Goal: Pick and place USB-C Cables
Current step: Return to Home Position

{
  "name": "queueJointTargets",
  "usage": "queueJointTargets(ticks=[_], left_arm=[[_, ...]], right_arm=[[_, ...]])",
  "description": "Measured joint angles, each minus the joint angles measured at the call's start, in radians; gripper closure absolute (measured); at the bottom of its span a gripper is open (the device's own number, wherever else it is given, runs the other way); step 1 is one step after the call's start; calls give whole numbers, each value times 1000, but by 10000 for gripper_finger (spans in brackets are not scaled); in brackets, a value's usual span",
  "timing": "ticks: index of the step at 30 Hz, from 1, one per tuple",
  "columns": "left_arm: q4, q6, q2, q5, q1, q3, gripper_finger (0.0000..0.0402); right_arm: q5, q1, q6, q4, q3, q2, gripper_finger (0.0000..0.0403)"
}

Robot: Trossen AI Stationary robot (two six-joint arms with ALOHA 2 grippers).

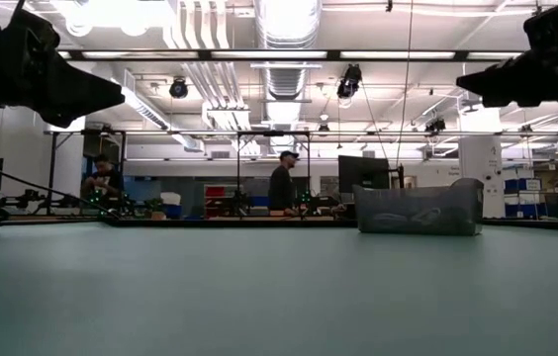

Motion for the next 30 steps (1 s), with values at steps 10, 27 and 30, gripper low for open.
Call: queueJointTargets(ticks=[10,27,30], left_arm=[[28,1,7,-7,0,-5,256],[39,1,40,-8,0,-8,256],[39,1,47,-8,0,-8,256]], right_arm=[[-49,0,-13,141,-74,9,376],[-42,0,79,138,-75,19,376],[-42,0,79,139,-75,19,376]])
